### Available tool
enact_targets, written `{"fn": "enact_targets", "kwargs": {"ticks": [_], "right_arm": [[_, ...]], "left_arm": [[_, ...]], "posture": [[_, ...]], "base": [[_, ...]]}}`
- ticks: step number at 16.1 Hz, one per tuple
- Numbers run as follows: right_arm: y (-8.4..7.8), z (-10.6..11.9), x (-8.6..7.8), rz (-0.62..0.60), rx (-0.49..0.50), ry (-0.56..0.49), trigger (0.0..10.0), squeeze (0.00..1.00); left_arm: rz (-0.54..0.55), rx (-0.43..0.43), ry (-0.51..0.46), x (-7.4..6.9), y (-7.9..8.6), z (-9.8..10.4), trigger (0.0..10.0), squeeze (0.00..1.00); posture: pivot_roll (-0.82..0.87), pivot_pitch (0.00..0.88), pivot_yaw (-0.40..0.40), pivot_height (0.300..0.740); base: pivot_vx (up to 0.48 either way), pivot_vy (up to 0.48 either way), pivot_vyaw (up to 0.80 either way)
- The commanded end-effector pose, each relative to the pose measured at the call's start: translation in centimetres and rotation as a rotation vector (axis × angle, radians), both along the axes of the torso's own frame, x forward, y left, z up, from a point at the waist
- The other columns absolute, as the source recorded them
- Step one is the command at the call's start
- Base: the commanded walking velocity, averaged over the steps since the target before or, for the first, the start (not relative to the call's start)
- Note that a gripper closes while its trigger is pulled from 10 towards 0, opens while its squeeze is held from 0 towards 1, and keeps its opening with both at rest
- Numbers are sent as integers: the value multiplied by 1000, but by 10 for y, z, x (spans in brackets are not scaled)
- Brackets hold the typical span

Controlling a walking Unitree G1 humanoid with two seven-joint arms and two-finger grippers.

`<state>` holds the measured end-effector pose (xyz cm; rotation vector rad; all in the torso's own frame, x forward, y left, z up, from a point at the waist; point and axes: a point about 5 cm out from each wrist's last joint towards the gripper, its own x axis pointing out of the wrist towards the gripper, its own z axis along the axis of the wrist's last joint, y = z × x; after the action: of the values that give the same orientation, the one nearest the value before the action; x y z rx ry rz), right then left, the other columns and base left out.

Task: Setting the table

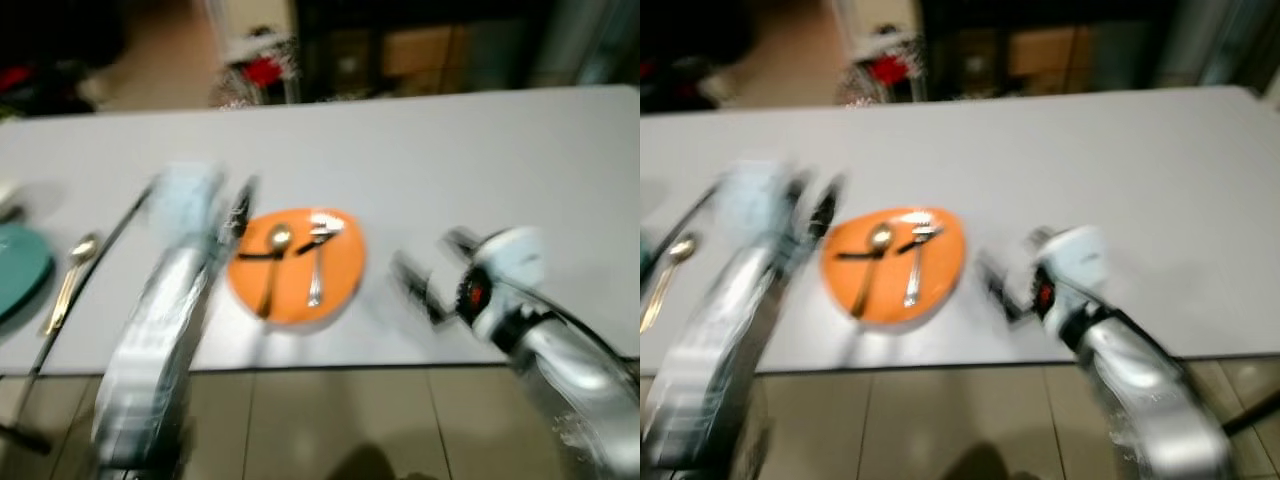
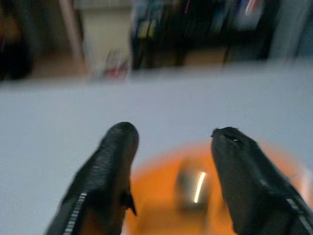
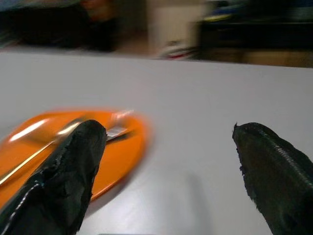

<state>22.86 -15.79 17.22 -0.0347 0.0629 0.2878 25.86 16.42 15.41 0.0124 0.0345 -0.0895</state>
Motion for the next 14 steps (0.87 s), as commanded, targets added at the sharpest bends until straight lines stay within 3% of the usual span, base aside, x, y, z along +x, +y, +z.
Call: {"fn": "enact_targets", "kwargs": {"ticks": [1, 6, 10, 12, 14], "right_arm": [[-6, -3, 2, -76, -8, -11, 10000, 0], [0, -10, 7, -35, -7, 40, 10000, 0], [7, -8, 14, -46, 22, 6, 10000, 0], [6, -14, 7, -26, 7, 17, 10000, 0], [8, -14, 5, -13, 51, 34, 10000, 0]], "left_arm": [[-1, 34, -35, 0, 1, 9, 10000, 1000], [16, 45, -54, -4, 0, 15, 10000, 1000], [6, 58, -59, -11, 5, 19, 10000, 1000], [-1, 96, -11, -13, 4, 3, 10000, 1000], [-7, 82, -4, -15, 4, 4, 10000, 1000]], "posture": [[-29, 0, 79, 740], [-9, 0, 72, 740], [16, 0, 78, 740], [12, 0, 84, 740], [25, 0, 82, 740]], "base": [[0, 0, 0], [0, 453, 0], [0, 468, 683], [0, 471, 800], [0, 456, 800]]}}
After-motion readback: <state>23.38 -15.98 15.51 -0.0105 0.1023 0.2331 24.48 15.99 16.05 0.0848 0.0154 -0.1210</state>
